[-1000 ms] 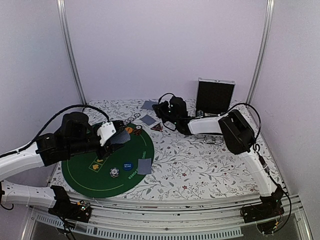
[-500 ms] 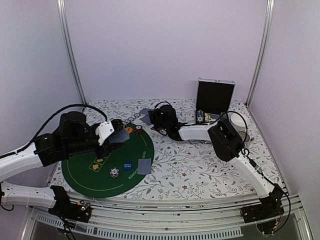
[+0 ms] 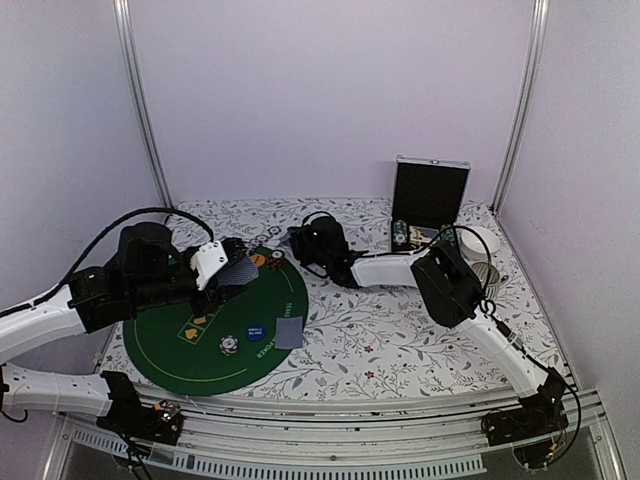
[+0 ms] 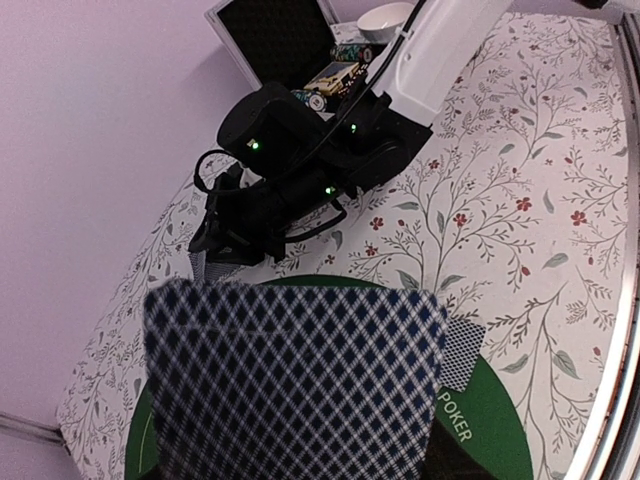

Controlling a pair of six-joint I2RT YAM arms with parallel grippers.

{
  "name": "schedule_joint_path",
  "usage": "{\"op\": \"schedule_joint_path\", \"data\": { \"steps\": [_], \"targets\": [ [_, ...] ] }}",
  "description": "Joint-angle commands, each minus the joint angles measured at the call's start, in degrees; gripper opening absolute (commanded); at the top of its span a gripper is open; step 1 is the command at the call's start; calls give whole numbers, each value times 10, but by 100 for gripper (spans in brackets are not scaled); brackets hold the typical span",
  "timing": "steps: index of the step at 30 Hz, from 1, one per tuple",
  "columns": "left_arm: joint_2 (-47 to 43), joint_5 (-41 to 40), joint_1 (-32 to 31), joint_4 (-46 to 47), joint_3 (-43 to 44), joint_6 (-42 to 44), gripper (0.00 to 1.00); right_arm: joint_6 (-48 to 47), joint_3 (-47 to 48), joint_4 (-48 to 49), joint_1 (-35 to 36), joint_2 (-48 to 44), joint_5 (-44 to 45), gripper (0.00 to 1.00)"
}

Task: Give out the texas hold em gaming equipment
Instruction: Distribute the poker card in the big blind area, then pick up the poker card from the face-down deck piles.

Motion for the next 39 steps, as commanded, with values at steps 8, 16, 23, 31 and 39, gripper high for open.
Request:
{"op": "schedule_joint_path", "data": {
  "steps": [8, 16, 23, 31, 39],
  "targets": [
    [-11, 7, 11, 18, 1, -7, 49, -35, -97, 53, 1, -80, 0, 50],
    [-13, 11, 13, 16, 1, -3, 49, -199, -299, 162, 7, -281, -116, 67],
    [-9, 23, 14, 14, 2, 0, 49, -469, -439, 60, 23, -464, -174, 80],
    [-6, 39, 14, 12, 1, 10, 49, -670, -527, -12, 49, -611, -266, 80],
    [1, 54, 15, 12, -2, 18, 49, -774, -445, -133, 93, -572, -392, 80]
  ]
}}
